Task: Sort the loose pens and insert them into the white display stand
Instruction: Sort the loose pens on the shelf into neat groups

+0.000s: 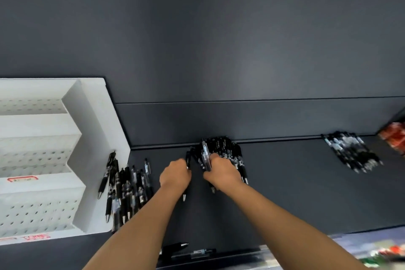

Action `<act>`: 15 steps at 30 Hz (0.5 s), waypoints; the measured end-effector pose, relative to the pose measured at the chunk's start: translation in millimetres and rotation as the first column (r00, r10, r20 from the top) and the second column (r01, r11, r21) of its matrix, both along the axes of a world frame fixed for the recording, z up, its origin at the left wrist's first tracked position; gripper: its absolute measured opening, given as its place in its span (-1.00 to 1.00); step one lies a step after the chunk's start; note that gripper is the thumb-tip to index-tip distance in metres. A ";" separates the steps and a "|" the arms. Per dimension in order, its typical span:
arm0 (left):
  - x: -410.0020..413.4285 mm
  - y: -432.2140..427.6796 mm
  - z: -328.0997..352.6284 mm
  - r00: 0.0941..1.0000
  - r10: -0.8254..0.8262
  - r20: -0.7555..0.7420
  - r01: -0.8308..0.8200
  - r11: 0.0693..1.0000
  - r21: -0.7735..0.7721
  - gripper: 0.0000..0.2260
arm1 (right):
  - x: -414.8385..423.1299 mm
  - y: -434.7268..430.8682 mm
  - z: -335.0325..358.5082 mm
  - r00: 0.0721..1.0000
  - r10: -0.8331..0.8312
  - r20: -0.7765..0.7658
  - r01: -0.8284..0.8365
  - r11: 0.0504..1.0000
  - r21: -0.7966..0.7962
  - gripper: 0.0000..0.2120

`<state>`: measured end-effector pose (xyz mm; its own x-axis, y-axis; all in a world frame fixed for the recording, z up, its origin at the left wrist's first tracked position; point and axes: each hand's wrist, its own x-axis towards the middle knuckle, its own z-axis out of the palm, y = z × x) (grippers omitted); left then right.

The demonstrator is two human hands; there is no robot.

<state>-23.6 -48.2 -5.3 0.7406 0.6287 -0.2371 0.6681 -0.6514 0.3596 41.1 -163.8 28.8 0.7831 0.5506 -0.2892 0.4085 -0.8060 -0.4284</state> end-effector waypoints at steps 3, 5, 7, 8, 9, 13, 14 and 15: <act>7.5 -0.3 -5.4 1.000 -0.008 0.007 0.008 1.000 -0.004 -0.78 | 4.7 -7.4 0.7 1.000 -0.025 -0.015 0.025 1.000 -0.001 -0.73; 11.7 -1.7 -8.4 0.999 -0.025 0.038 0.025 1.000 -0.004 -0.78 | 7.9 -11.1 0.0 0.999 -0.045 -0.018 0.045 0.999 0.002 -0.73; 16.9 -3.3 -8.8 0.996 -0.042 0.077 0.043 0.999 -0.007 -0.78 | 10.7 -14.2 -1.0 0.998 -0.065 -0.013 0.065 0.998 0.008 -0.71; 20.0 -3.9 -8.1 0.994 -0.050 0.097 0.052 0.998 -0.019 -0.77 | 12.1 -15.6 -1.6 0.997 -0.074 -0.014 0.074 0.997 0.013 -0.71; 24.0 -5.1 -7.2 0.992 -0.057 0.116 0.062 0.997 -0.039 -0.74 | 14.0 -17.5 -1.8 0.996 -0.082 -0.016 0.083 0.996 0.021 -0.72; 31.7 -12.3 -4.2 0.986 -0.082 0.146 0.091 0.994 -0.062 -0.71 | 24.2 -28.1 0.0 0.992 -0.124 -0.010 0.124 0.991 0.044 -0.73; 31.9 -14.9 -4.7 0.986 -0.096 0.138 0.100 0.995 -0.024 -0.71 | 28.1 -32.1 0.6 0.991 -0.132 -0.010 0.132 0.990 0.050 -0.73; 32.0 -17.8 -5.2 0.986 -0.112 0.124 0.109 0.994 0.033 -0.71 | 32.2 -36.3 0.9 0.990 -0.138 -0.013 0.139 0.989 0.060 -0.73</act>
<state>8.5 -65.9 -10.6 0.8287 0.5461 -0.1227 0.5422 -0.7288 0.4182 73.3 -200.1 29.7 0.8506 0.4538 -0.2656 0.2910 -0.8270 -0.4810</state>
